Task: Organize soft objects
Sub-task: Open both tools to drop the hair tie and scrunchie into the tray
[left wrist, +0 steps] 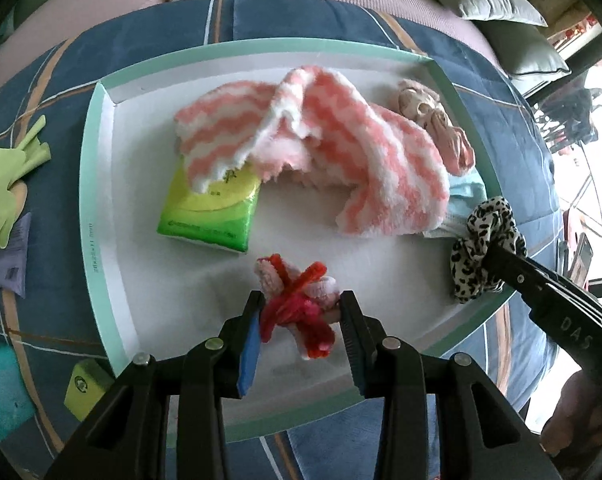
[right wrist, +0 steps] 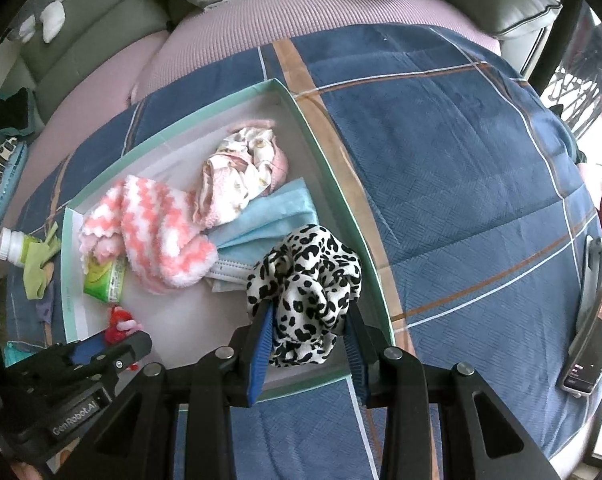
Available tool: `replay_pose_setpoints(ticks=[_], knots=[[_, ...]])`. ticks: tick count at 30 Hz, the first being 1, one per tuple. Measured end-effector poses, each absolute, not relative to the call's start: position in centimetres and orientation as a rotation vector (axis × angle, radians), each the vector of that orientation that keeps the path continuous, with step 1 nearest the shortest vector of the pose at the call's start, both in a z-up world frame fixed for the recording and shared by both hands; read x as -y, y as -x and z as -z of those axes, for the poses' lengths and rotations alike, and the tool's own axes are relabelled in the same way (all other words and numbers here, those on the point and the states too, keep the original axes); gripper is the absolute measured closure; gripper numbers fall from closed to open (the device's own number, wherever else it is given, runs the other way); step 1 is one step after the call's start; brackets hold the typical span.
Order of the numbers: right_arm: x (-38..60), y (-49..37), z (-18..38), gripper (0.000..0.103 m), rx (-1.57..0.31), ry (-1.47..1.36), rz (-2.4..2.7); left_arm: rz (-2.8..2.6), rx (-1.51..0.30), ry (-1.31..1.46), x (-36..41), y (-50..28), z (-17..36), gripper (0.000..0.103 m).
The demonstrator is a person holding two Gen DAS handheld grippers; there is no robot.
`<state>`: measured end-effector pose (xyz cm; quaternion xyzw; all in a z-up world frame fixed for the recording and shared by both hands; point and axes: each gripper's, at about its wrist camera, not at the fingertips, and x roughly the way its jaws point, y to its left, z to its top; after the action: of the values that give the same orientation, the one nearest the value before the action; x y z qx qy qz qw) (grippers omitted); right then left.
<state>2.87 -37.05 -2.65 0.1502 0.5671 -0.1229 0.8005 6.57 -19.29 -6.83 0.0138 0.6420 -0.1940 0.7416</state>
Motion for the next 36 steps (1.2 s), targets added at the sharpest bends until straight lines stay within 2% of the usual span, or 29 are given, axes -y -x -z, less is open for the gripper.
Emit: replay_pose_setpoints(ticks=[11,13,15,17,24,31,32,33,34,36], knots=[[36.7,-3.0,2.5,0.066,-1.216,-0.301,0.283,0.428,-1.387,-0.042,19.3,-5.7,7.0,0.06],[36.6,-3.0,2.6,0.066,-1.218,-0.299,0.284,0.429,-1.388,-0.04,19.6,-6.0,7.2,0.057],[36.6,-3.0,2.5,0.065,-1.219,-0.3,0.285,0.433,-1.389,-0.031,19.3,-6.1,6.9,0.042],[36.5,-3.1,2.5,0.06,-1.222,-0.295,0.291,0.432,-1.382,-0.021,19.1,-6.2,6.7,0.031],[36.9,-2.9,1.9,0.05,-1.2,-0.305,0.307,0.435,-1.349,-0.004,18.1,-6.6,5.4,0.028],[36.4,-3.1,1.6,0.049,-1.19,-0.293,0.299,0.431,-1.333,0.014,17.1,-7.0,4.6,0.028],[36.4,-3.1,1.5,0.048,-1.188,-0.29,0.299,0.431,-1.328,0.016,17.0,-6.9,4.5,0.025],[36.4,-3.2,1.4,0.043,-1.184,-0.289,0.299,0.43,-1.318,0.021,16.9,-6.8,4.4,0.016],[36.3,-3.1,1.3,0.039,-1.177,-0.286,0.303,0.426,-1.31,0.023,16.8,-6.9,4.3,0.013],[36.2,-3.1,1.0,0.034,-1.159,-0.281,0.31,0.409,-1.283,0.019,16.5,-6.9,4.0,0.012]])
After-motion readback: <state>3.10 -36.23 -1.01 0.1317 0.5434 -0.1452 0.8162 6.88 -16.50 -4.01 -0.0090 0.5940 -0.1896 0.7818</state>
